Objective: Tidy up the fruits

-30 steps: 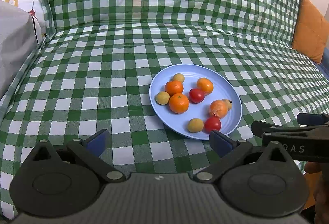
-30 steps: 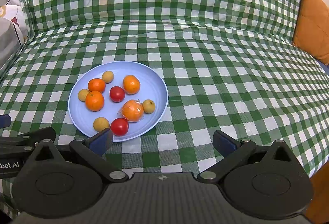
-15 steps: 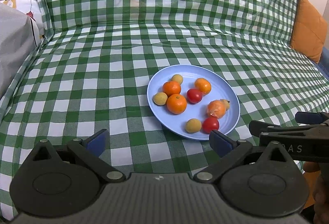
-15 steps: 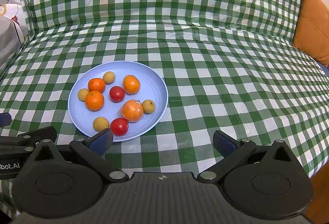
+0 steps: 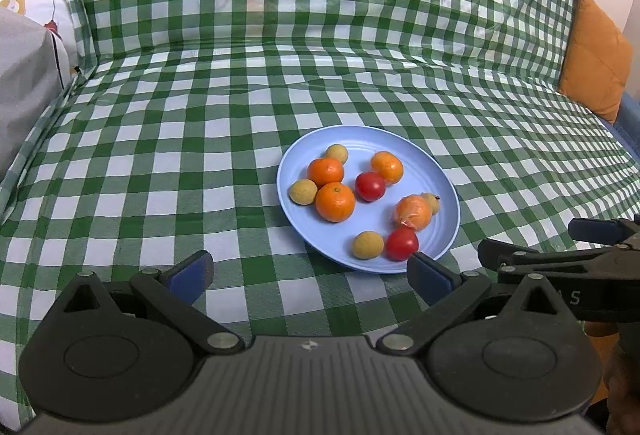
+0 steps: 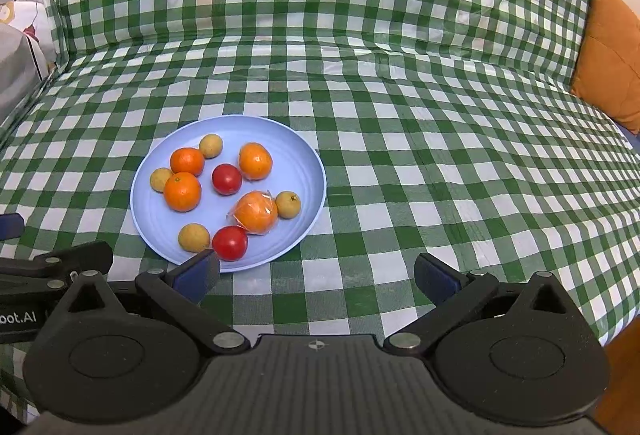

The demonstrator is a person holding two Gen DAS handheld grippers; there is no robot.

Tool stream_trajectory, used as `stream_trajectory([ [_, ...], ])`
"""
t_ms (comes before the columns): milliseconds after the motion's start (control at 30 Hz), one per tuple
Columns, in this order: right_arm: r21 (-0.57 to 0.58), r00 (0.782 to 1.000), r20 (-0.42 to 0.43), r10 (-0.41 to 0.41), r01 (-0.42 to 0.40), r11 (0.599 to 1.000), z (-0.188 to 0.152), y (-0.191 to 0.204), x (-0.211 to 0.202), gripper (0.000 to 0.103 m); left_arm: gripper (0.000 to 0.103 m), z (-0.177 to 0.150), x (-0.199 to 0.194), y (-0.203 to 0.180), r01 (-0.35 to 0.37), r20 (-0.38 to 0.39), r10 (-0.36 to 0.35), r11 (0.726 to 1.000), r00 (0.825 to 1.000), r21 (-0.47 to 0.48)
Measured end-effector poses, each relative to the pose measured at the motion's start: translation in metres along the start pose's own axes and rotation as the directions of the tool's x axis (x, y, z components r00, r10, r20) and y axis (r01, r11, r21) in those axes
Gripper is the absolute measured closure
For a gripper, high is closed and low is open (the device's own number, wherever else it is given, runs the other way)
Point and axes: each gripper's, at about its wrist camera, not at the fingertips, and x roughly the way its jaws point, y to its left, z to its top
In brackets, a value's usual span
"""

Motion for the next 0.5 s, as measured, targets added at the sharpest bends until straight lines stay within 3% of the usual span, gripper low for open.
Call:
stream_trajectory([
  [500,0.001,1.0,-0.003,0.029,-0.029,1.0,0.014,-0.011,0.013,0.001,0.0,0.007,0.011,-0.006,0.012,-0.019,-0.012,1.0,1.0,-0.002],
])
